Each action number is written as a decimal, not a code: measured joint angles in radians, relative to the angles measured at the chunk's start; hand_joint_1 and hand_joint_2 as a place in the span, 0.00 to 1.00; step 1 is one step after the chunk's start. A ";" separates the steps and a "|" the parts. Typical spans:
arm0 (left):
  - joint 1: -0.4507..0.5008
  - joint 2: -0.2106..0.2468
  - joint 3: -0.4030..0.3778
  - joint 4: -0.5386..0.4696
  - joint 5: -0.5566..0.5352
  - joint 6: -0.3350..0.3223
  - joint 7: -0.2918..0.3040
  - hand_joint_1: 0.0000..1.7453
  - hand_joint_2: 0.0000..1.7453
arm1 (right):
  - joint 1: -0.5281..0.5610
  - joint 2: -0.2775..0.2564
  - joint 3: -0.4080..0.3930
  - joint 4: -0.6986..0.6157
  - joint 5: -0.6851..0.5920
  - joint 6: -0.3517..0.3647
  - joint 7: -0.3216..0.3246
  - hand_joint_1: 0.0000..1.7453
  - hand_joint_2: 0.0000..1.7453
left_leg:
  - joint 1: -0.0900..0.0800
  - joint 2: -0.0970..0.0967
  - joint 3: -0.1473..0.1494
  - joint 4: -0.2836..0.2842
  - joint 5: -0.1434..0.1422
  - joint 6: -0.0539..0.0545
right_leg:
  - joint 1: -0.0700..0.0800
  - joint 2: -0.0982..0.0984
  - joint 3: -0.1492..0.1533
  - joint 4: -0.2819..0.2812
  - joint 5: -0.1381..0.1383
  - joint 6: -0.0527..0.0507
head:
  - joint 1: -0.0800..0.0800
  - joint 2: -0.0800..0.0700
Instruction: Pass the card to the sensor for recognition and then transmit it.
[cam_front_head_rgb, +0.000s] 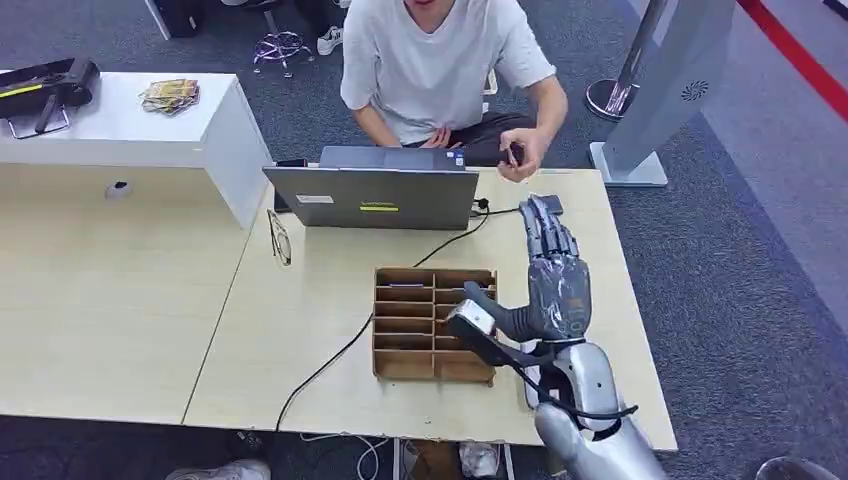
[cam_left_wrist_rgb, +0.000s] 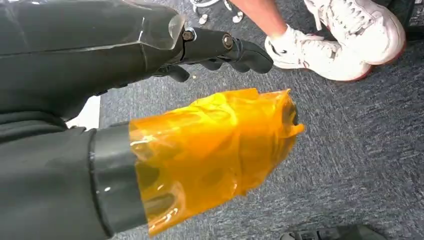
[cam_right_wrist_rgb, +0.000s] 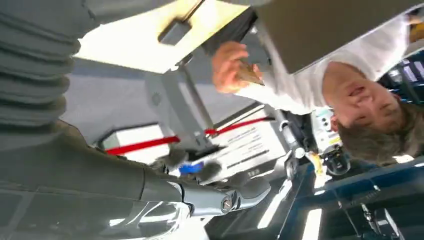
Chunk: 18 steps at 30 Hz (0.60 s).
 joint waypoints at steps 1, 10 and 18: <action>0.000 0.000 0.000 0.000 0.004 0.001 0.000 0.00 0.00 | 0.013 0.000 0.003 -0.015 -0.023 -0.005 -0.017 0.00 0.00 | 0.000 0.000 0.000 0.000 0.000 0.000 | 0.000 0.000 0.000 0.000 0.000 0.000 | 0.000 0.000; 0.001 0.000 0.020 0.000 0.033 0.019 -0.005 0.00 0.00 | 0.153 0.000 0.026 -0.177 -0.497 0.105 -0.235 0.00 0.00 | 0.000 0.000 0.000 0.000 0.000 0.000 | 0.000 0.000 0.000 0.000 0.000 0.000 | 0.000 0.000; 0.001 0.000 0.033 0.000 0.037 0.027 -0.005 0.00 0.00 | 0.272 -0.003 0.042 -0.286 -0.781 0.249 -0.367 0.00 0.00 | 0.000 0.000 0.000 0.000 0.000 0.000 | 0.000 0.000 0.000 0.000 0.000 0.000 | 0.000 0.000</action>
